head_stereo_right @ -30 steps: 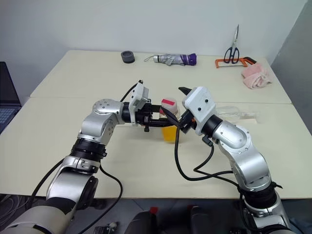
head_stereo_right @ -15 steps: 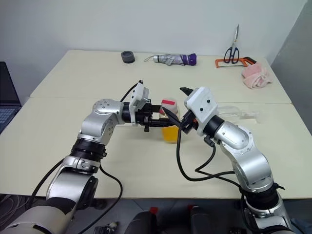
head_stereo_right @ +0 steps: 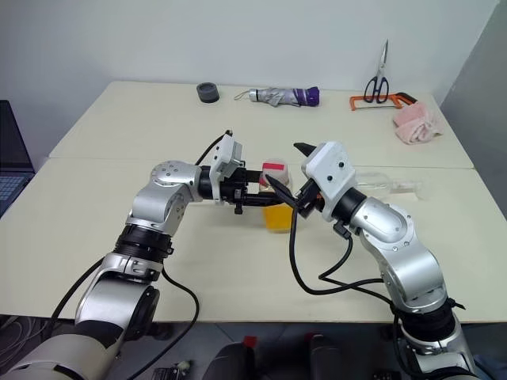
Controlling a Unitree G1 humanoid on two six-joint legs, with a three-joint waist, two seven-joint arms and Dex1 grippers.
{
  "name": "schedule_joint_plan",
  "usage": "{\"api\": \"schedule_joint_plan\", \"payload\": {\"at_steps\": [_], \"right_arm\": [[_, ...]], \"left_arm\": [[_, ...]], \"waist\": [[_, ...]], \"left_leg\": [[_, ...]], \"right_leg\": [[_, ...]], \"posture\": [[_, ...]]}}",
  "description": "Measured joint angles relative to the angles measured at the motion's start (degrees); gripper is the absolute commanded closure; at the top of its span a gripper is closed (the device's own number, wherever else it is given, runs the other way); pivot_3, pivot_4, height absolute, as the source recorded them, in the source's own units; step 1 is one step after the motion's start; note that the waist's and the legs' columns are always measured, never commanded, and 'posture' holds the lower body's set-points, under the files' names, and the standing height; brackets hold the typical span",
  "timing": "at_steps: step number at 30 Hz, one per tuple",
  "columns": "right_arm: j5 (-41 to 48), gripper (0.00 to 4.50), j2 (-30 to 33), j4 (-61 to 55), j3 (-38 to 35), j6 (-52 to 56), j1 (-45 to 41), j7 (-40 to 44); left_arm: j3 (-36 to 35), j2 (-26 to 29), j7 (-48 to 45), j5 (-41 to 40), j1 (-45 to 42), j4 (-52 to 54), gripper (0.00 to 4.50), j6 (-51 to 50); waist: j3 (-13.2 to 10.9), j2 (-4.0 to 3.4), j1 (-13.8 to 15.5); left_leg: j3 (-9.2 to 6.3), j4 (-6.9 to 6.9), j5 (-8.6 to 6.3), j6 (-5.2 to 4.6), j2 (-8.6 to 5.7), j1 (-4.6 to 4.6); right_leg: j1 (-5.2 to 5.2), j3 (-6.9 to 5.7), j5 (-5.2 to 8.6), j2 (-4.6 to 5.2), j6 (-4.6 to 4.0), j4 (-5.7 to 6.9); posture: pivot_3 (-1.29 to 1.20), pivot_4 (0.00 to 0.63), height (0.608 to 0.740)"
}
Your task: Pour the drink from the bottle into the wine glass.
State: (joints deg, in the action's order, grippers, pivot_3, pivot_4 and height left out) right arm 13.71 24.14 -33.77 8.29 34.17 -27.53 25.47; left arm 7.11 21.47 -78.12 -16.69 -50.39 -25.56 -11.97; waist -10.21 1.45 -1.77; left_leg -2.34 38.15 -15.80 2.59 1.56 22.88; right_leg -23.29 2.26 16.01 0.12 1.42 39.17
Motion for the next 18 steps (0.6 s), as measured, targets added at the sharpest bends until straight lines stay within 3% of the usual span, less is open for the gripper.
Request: {"api": "schedule_joint_plan", "payload": {"at_steps": [18], "right_arm": [[3.2,0.56,0.1,-1.3,-1.0,1.8,1.2,0.7]], "left_arm": [[0.0,0.0,0.0,0.0,0.0,-0.8,2.63,0.8]], "waist": [[0.0,0.00,0.0]], "left_leg": [[0.00,0.00,0.00,0.00,0.00,0.00]], "right_leg": [[0.00,0.00,0.00,0.00,0.00,0.00]], "posture": [[0.00,0.150,0.740]]}}
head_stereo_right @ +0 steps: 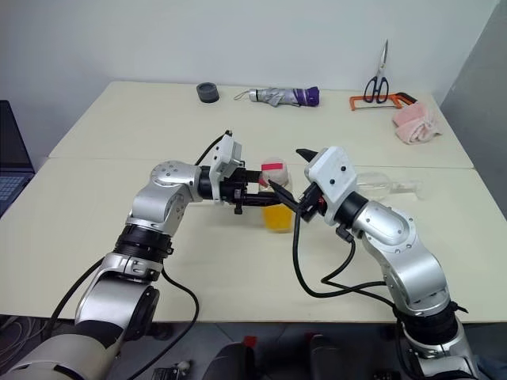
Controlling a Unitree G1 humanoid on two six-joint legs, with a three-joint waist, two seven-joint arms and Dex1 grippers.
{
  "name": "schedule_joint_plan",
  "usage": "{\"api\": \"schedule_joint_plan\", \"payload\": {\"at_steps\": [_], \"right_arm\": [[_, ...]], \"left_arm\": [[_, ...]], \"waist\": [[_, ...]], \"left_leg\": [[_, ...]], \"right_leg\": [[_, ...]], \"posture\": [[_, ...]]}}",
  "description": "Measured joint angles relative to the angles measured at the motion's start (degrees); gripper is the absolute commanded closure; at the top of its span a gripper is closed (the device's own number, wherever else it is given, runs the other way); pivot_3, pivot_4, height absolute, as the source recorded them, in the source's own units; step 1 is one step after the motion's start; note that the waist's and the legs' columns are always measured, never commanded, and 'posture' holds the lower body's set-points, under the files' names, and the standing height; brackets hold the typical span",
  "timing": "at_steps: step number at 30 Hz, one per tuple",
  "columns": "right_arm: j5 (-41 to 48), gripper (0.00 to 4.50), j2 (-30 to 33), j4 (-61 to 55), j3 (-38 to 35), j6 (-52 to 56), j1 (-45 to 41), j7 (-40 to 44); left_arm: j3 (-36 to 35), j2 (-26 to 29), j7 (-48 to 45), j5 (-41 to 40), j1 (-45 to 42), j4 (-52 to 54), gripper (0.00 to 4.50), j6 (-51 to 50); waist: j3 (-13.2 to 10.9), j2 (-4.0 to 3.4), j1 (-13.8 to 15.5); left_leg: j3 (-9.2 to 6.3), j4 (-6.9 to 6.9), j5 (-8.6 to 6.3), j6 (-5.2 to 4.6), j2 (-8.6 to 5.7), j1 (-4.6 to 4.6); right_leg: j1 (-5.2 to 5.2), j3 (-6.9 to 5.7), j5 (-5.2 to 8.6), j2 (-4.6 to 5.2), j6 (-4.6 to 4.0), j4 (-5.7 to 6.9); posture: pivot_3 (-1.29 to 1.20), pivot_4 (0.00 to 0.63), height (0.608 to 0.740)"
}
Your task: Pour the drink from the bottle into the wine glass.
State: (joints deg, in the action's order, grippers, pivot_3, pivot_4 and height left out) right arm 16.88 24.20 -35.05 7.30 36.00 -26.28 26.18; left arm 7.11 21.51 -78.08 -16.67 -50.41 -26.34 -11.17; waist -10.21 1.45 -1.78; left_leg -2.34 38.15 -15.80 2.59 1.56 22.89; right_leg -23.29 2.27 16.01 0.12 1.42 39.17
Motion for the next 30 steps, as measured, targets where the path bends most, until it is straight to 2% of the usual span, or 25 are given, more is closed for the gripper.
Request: {"api": "schedule_joint_plan", "payload": {"at_steps": [10,21,22,23,30], "right_arm": [[8.8,0.56,0.2,-4.1,-4.3,5.5,-0.1,1.1],[9.6,0.56,1.6,-3.3,-5.0,5.9,-0.1,1.0],[9.6,0.17,1.6,-3.1,-5.0,5.8,-0.2,1.0],[9.6,0.00,1.6,-2.8,-5.1,5.8,-0.2,1.0],[11.6,0.00,-0.1,-2.0,-5.8,6.9,-2.5,-0.1]], "left_arm": [[0.0,0.0,0.0,0.0,-0.2,-0.4,2.63,0.4],[-0.1,0.1,0.7,0.0,-1.3,-0.9,2.63,0.5],[-0.1,0.1,0.8,0.0,-1.3,-0.9,2.63,0.5],[-0.1,0.1,0.9,0.0,-1.3,-0.9,2.63,0.5],[-0.1,0.2,0.9,0.0,-1.3,-0.8,2.63,0.5]], "waist": [[0.0,0.00,0.0],[0.0,0.00,0.0],[0.0,0.00,0.0],[0.0,0.00,0.0],[0.0,0.00,0.0]], "left_leg": [[-0.01,0.00,0.00,0.00,0.00,0.00],[0.00,0.00,0.00,0.00,0.00,0.00],[0.00,0.00,0.00,-0.01,0.00,0.00],[0.00,0.00,0.00,0.00,0.00,0.00],[-0.01,0.00,0.00,0.00,0.00,0.00]], "right_leg": [[0.00,-0.01,0.00,0.00,0.00,0.00],[0.00,0.00,0.00,0.00,0.00,0.00],[0.00,0.00,0.00,0.00,0.00,0.00],[0.00,-0.01,0.00,0.00,0.00,-0.01],[0.00,-0.01,0.00,0.00,0.00,0.00]], "posture": [[0.00,0.150,0.740],[0.00,0.150,0.740],[0.00,0.150,0.740],[0.00,0.150,0.740],[0.00,0.150,0.740]]}}
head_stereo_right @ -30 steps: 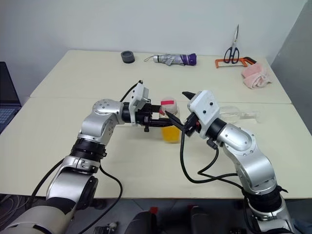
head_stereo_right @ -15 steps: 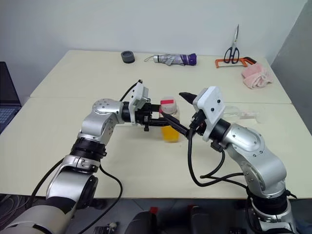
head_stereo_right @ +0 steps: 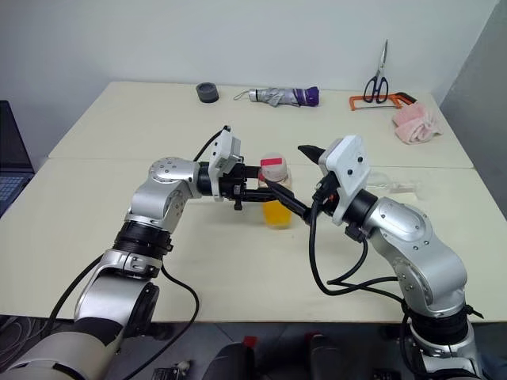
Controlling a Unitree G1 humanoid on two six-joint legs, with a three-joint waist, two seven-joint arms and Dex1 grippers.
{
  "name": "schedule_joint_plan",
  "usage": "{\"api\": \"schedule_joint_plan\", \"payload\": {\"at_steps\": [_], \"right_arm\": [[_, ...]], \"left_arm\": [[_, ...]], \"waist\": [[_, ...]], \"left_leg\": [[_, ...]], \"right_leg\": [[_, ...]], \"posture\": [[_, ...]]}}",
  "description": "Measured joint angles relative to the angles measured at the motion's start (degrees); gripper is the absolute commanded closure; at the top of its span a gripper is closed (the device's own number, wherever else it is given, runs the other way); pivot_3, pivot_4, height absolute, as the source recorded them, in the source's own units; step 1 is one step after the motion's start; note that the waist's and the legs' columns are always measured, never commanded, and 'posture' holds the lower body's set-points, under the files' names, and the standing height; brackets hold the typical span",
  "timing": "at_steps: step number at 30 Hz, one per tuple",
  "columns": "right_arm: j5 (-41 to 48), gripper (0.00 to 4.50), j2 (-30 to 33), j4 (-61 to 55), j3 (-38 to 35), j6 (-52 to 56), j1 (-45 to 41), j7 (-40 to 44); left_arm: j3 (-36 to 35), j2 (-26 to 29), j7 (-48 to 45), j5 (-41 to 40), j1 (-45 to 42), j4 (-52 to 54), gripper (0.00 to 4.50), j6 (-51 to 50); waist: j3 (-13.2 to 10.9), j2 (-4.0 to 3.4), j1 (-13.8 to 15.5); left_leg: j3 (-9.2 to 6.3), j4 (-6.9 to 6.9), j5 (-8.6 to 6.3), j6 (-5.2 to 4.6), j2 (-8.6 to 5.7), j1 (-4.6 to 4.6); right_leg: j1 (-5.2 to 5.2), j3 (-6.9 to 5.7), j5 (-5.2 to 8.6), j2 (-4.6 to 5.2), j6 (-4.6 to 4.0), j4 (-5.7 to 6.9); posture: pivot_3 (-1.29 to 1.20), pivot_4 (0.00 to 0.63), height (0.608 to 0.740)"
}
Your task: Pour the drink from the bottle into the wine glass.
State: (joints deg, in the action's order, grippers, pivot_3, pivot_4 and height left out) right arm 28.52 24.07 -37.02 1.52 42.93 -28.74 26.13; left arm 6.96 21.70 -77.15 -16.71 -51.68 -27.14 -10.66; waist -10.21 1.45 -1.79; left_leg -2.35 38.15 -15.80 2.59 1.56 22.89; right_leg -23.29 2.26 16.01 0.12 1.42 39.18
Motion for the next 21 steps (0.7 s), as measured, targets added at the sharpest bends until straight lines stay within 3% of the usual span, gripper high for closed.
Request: {"api": "schedule_joint_plan", "payload": {"at_steps": [21], "right_arm": [[-0.8,0.00,-0.5,7.7,3.8,-0.1,-4.3,1.4]], "left_arm": [[0.0,-0.2,-1.0,0.0,0.0,0.1,2.63,0.0]], "waist": [[0.0,0.00,0.0]], "left_leg": [[0.01,0.00,0.00,0.00,0.00,0.00]], "right_leg": [[0.00,0.01,0.00,0.00,0.00,0.00]], "posture": [[0.00,0.150,0.740]]}}
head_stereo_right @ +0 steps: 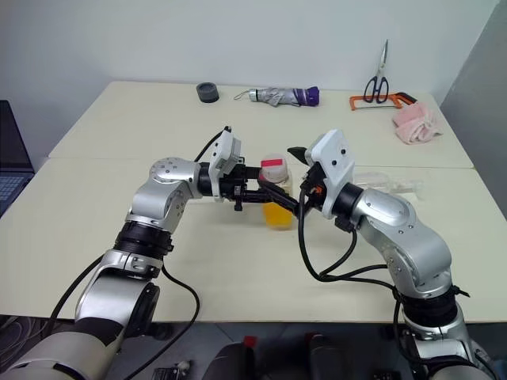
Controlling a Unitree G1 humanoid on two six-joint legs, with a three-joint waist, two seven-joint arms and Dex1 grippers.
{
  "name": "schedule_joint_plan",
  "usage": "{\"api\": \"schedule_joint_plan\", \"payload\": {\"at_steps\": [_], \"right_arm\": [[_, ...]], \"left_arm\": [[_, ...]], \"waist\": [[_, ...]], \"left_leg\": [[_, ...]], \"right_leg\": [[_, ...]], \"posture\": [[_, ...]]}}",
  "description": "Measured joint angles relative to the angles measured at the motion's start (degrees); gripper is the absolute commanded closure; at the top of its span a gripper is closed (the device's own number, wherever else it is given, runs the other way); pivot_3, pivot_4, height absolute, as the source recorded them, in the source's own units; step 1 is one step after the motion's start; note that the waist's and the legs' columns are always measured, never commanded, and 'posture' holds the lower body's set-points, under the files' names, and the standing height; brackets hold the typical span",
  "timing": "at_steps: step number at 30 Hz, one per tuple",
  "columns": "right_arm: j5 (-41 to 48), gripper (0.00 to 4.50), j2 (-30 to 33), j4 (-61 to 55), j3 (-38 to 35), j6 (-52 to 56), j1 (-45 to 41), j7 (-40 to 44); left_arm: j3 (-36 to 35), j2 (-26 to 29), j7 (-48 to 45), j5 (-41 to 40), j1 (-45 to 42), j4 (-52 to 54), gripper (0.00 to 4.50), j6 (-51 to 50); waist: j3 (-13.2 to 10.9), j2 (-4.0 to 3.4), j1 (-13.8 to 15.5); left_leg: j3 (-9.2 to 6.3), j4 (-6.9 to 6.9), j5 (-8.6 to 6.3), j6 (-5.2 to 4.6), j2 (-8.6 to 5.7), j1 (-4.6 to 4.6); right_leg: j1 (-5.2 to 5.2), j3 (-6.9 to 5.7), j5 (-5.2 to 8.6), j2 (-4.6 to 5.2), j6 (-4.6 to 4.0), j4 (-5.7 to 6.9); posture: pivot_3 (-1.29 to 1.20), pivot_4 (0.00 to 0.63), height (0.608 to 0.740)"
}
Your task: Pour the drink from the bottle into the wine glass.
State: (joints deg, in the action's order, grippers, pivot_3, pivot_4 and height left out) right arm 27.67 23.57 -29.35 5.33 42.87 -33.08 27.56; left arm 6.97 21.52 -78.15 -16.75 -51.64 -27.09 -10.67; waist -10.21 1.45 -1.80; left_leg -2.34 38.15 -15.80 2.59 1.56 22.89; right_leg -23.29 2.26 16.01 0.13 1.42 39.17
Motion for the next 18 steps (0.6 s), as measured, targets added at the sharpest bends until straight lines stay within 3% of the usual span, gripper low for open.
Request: {"api": "schedule_joint_plan", "payload": {"at_steps": [12,15,18], "right_arm": [[-1.9,0.00,-1.7,3.4,1.7,-2.3,-1.6,0.7],[-1.9,0.60,-1.9,3.7,1.7,-2.4,-1.6,0.7],[-2.1,1.64,-2.1,3.9,1.7,-2.6,-1.6,0.7]], "left_arm": [[0.0,0.0,0.0,0.0,0.0,0.3,2.63,0.0],[0.0,0.0,0.0,0.0,0.0,0.3,2.63,0.0],[0.0,0.0,0.1,0.0,0.1,0.6,2.63,0.0]], "waist": [[0.0,0.00,0.0],[0.0,0.00,0.0],[0.0,0.00,0.0]], "left_leg": [[0.00,-0.01,0.00,0.00,0.00,0.01],[0.00,0.00,0.00,0.00,0.01,0.00],[0.00,-0.01,0.00,0.00,0.00,0.01]], "right_leg": [[0.00,-0.01,0.00,0.01,0.00,-0.01],[0.00,-0.01,0.00,0.00,0.00,-0.01],[0.00,0.00,0.00,0.01,0.00,-0.01]], "posture": [[0.00,0.150,0.740],[0.00,0.150,0.740],[0.00,0.150,0.740]]}}
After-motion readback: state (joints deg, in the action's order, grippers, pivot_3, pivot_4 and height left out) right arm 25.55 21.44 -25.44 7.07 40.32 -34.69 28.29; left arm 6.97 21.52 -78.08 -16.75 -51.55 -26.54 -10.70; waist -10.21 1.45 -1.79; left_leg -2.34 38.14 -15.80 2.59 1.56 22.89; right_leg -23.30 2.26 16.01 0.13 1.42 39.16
